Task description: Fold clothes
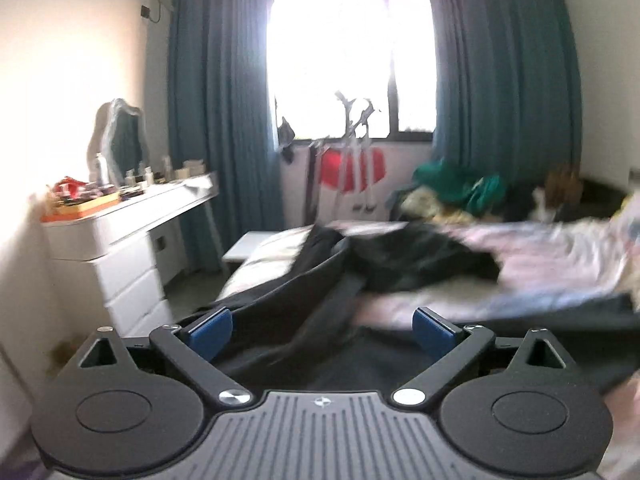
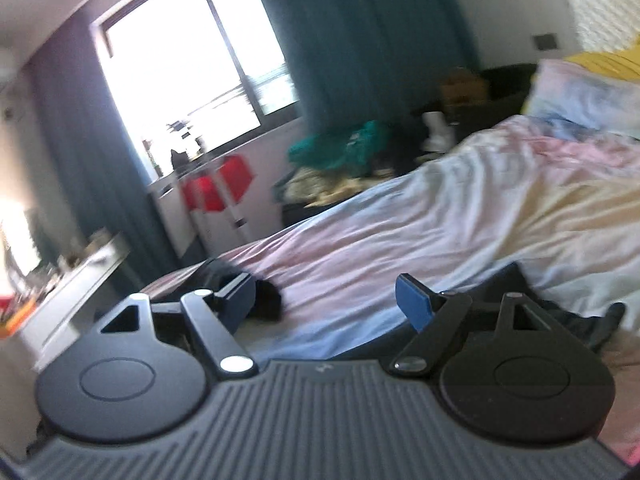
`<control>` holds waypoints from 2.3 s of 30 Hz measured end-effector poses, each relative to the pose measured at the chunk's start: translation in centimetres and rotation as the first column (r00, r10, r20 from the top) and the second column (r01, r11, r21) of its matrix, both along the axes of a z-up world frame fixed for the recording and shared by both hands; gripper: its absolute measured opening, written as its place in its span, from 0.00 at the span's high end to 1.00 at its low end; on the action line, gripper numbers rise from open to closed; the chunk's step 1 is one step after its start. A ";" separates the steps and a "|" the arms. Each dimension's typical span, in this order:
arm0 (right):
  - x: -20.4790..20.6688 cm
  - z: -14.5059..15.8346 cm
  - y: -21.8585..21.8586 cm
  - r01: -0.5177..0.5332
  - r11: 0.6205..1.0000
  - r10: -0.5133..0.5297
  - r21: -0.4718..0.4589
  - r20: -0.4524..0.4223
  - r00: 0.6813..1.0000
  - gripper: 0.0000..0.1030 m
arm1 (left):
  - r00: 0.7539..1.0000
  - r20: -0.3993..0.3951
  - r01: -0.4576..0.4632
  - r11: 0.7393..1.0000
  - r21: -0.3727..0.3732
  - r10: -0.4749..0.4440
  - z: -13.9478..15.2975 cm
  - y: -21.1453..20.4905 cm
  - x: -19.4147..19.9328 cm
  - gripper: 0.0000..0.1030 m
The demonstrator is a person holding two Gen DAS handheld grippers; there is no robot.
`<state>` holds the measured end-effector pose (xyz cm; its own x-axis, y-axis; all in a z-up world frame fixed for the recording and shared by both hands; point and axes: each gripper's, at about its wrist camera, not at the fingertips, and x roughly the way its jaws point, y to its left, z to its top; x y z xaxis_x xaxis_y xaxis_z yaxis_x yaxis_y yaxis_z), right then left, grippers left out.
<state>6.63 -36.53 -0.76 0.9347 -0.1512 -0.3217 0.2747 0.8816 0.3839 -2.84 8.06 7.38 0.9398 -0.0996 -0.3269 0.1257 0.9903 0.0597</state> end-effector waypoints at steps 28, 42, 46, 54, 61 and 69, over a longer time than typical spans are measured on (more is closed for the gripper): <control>8.2 -6.1 8.1 -0.260 0.946 0.283 0.194 -0.105 0.953 0.22 | 0.988 -0.132 0.071 0.994 -0.082 -0.081 -10.7 -11.7 15.2 0.06; 34.6 -13.2 5.8 -0.020 0.811 0.120 0.585 -0.134 0.984 0.22 | 0.966 -0.235 0.026 0.946 -0.325 -0.107 -16.5 -7.1 20.0 0.05; 39.1 -14.0 5.3 0.034 0.850 0.039 0.526 -0.127 0.991 0.46 | 0.963 -0.228 0.055 0.937 -0.346 -0.141 -18.4 -7.1 21.3 0.04; 40.1 -6.7 3.7 0.125 0.953 -0.079 0.275 -0.172 0.982 0.92 | 0.965 -0.153 0.139 0.912 -0.387 -0.212 -19.1 -7.2 21.4 0.01; 31.9 1.3 -1.2 0.098 0.988 -0.098 0.116 -0.008 0.995 0.93 | 0.969 -0.082 0.186 0.909 -0.373 -0.232 -17.2 -7.3 19.7 0.02; 21.0 -12.4 -8.5 0.176 0.926 -0.105 0.334 -0.219 0.970 0.92 | 0.962 -0.069 0.227 0.912 -0.342 -0.265 -15.6 -8.4 17.3 0.02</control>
